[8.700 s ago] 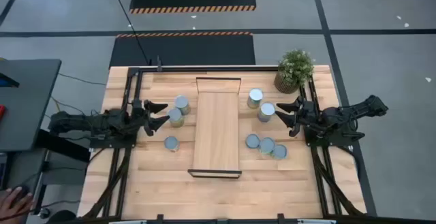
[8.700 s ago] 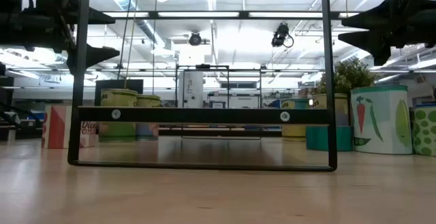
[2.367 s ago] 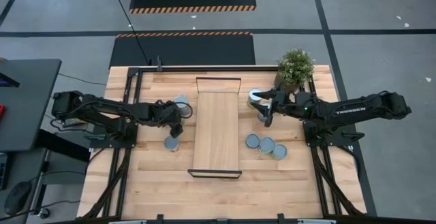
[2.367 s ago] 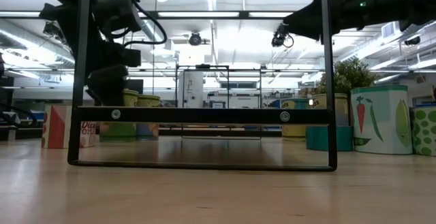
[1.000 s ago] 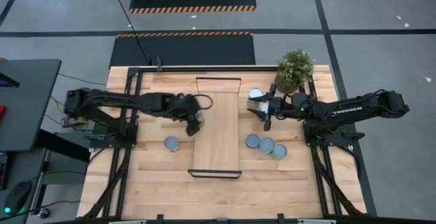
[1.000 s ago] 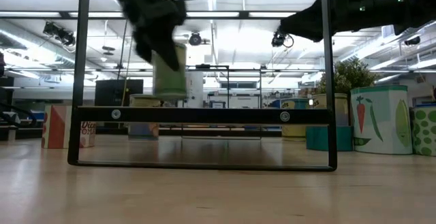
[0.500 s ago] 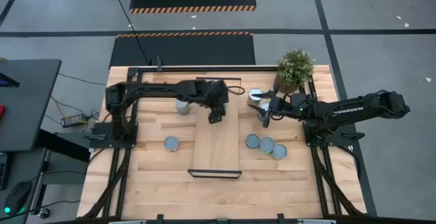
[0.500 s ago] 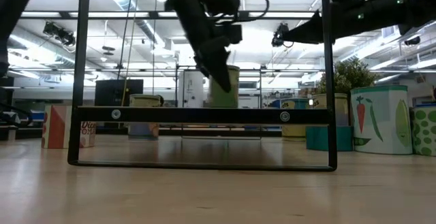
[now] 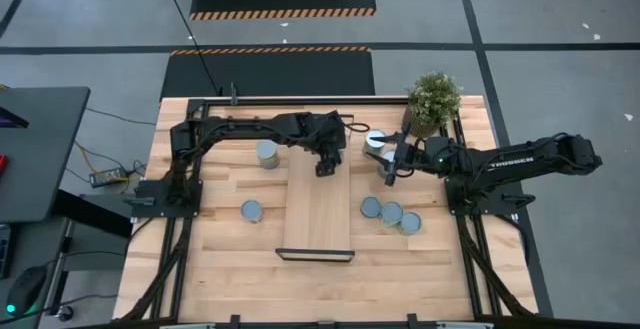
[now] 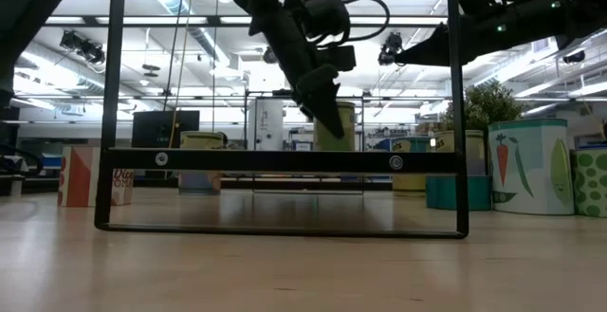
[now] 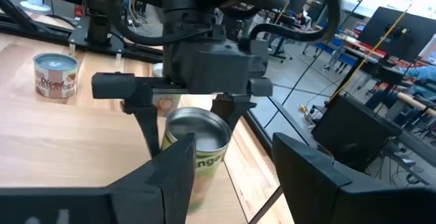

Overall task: Pick and place cans onto a shelf
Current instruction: Put the canned oranges on the shelf

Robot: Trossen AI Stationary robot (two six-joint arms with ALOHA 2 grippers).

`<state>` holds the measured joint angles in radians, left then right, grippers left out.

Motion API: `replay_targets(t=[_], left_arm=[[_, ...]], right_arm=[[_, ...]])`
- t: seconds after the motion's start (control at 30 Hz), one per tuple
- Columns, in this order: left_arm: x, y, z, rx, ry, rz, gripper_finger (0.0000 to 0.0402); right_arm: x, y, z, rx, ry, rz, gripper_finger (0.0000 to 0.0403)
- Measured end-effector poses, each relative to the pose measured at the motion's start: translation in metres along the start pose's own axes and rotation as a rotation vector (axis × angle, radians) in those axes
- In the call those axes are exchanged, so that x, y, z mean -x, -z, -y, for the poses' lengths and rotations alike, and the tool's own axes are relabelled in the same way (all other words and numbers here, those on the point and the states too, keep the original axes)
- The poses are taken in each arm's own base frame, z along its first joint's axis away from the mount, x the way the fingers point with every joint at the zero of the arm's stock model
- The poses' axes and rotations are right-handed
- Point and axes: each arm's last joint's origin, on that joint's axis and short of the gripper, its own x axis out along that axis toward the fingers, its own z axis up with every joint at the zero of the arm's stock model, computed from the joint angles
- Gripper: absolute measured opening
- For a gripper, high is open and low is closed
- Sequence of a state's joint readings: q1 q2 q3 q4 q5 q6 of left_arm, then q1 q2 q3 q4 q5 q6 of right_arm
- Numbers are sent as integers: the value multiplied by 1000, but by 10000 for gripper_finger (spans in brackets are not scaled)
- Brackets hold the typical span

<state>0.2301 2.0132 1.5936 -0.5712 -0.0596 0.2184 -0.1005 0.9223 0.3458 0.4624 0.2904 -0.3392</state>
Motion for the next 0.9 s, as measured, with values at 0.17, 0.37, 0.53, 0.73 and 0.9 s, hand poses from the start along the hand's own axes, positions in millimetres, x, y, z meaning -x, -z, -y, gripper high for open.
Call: replay_targets(t=[0.17, 0.37, 0.53, 0.73, 0.9], left_arm=[[0, -3, 8, 1, -83, -4, 364], [2, -5, 14, -9, -109, -4, 396], [2, -6, 17, -50, -138, -9, 396], [3, -7, 21, -109, -176, -12, 396], [3, -8, 22, -103, -172, -9, 396]], right_arm=[[0, 0, -1, 23, -27, 8, 201], [0, 0, -1, 34, -31, 4, 201], [0, 1, -1, 40, -34, 4, 201], [0, 0, -2, 36, -59, 14, 201], [0, 0, -2, 30, -60, 14, 201]])
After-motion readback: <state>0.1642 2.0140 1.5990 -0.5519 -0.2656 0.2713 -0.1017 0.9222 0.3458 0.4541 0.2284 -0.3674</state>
